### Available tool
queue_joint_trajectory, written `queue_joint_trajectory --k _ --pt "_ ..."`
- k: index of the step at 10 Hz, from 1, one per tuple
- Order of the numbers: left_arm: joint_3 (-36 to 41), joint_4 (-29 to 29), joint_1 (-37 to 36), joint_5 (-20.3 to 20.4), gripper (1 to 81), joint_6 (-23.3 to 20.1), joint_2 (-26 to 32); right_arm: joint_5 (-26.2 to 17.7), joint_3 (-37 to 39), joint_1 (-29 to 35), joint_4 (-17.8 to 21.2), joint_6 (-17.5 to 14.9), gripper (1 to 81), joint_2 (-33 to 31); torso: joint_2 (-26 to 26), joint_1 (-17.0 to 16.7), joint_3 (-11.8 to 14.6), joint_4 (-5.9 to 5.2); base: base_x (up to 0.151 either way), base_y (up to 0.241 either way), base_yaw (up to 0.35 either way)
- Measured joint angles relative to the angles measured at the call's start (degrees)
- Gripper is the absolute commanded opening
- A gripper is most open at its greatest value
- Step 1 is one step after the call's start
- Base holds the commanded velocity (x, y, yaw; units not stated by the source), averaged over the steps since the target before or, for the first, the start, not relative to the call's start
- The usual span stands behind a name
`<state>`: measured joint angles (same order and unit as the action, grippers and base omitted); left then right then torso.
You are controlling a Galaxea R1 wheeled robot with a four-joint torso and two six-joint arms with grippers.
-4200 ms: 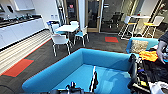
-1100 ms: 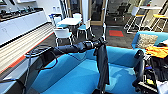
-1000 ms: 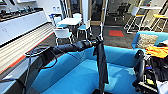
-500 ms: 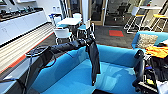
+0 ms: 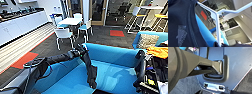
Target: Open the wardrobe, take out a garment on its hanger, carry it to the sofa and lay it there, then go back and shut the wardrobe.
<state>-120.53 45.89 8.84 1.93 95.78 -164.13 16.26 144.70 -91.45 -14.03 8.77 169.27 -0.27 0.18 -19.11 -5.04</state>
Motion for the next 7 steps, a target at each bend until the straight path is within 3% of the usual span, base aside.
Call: queue_joint_trajectory --k 2,5,6,7 --pt "-1.68 1.63 5.22 -0.2 1.0 0.11 -0.32 0.02 0.11 0.02 0.0 0.0 81.1 -0.05 0.02 0.0 0.0 -3.56 0.0 0.0 0.0" --pt "-2.86 3.67 5.85 0.5 1.0 0.05 1.15 0.11 0.2 0.02 0.0 -0.01 81.1 -0.24 0.02 0.0 0.0 -9.26 0.0 0.0 0.0" --pt "-4.19 3.91 6.67 0.63 1.0 0.02 1.16 0.16 0.2 0.05 0.0 -0.01 81.1 -0.35 0.02 0.0 0.0 -10.16 0.0 0.0 0.0" --pt "-5.85 4.24 7.83 0.6 1.0 0.0 1.29 0.18 0.2 0.02 0.0 -0.01 81.1 -0.35 0.02 0.0 0.0 -10.27 0.0 0.0 0.0"
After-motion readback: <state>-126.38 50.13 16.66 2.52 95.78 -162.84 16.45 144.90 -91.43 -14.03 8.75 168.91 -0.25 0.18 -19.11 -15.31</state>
